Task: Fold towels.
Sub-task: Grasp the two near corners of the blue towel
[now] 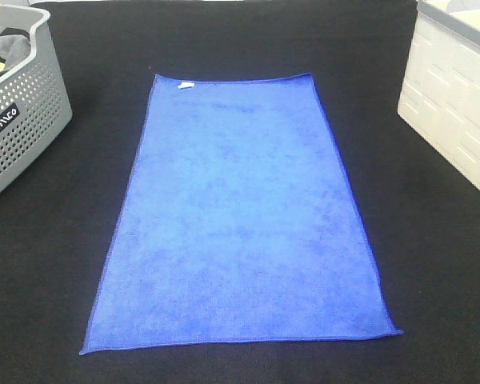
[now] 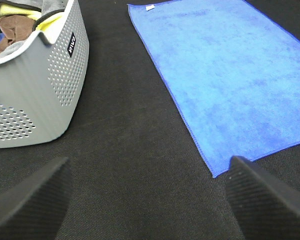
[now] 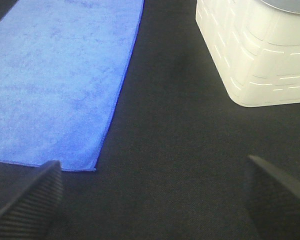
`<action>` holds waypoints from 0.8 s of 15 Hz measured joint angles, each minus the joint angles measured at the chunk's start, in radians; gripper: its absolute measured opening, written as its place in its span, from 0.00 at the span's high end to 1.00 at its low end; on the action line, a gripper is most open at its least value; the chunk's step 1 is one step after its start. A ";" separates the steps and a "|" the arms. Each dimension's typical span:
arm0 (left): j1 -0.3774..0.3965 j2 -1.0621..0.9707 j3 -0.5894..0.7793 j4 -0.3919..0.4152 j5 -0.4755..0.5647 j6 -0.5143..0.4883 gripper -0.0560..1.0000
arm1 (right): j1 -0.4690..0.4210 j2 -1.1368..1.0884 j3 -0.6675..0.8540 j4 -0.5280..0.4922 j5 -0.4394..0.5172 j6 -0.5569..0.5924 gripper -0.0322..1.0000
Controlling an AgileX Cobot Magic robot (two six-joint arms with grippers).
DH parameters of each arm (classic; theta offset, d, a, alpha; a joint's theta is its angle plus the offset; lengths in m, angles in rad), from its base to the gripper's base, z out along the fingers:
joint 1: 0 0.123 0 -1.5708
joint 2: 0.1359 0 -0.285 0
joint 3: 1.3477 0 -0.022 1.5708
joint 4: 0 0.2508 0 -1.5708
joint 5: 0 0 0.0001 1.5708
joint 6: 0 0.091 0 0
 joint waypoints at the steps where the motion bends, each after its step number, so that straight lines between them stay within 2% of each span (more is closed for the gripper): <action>1: 0.000 0.000 0.000 0.000 0.000 0.000 0.19 | 0.000 0.000 0.000 0.000 0.000 0.000 0.09; 12: 0.000 0.000 0.000 0.000 0.000 0.000 0.19 | 0.000 0.000 0.000 0.000 0.000 0.000 0.09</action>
